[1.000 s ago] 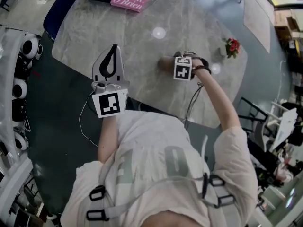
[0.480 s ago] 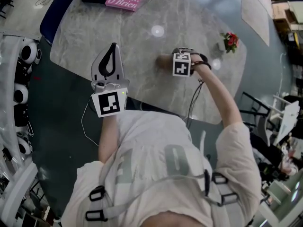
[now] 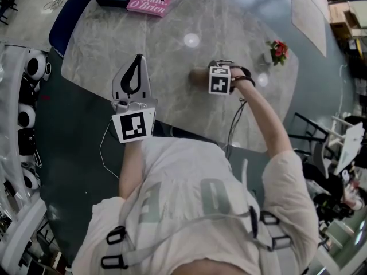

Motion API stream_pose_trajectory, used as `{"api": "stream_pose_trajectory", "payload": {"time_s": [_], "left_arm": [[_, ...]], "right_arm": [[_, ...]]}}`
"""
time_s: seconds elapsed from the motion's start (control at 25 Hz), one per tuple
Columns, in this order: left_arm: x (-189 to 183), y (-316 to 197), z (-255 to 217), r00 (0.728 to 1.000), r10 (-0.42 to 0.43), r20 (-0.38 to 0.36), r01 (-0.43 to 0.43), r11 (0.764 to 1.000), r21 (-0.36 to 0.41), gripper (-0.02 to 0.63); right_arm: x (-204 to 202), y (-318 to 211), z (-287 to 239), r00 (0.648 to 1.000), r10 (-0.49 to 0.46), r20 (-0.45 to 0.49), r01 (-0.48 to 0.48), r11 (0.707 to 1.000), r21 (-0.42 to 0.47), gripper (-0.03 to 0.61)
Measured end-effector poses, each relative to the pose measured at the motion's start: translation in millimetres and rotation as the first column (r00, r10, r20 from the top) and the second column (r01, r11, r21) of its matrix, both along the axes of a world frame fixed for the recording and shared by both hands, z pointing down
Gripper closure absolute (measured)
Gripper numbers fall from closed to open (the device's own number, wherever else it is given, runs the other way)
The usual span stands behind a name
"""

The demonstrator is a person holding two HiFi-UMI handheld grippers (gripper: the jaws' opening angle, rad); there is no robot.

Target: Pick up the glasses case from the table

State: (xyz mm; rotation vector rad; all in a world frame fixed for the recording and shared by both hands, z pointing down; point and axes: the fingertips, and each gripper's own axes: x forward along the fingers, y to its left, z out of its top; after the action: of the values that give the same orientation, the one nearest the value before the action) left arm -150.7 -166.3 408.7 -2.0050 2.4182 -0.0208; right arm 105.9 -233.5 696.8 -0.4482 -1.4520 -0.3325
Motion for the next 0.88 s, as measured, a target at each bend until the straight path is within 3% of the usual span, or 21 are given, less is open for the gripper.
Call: {"api": "stream_pose_trajectory", "payload": {"time_s": [0.48,0.88], "left_arm": [[10,-6,-4,0.999,0.033,0.001,-0.033,0.999,0.012,0.611],[17,-18,-11,0.996,0.084,0.010,-0.085,0.996,0.031,0.611]], "right_arm": [[-2,-2,0,1.000,0.028,0.012,-0.028,1.000,0.005,0.195],[-21,-21,-39,0.971,0.200,0.133,-0.206,0.978,0.035,0.198]]}}
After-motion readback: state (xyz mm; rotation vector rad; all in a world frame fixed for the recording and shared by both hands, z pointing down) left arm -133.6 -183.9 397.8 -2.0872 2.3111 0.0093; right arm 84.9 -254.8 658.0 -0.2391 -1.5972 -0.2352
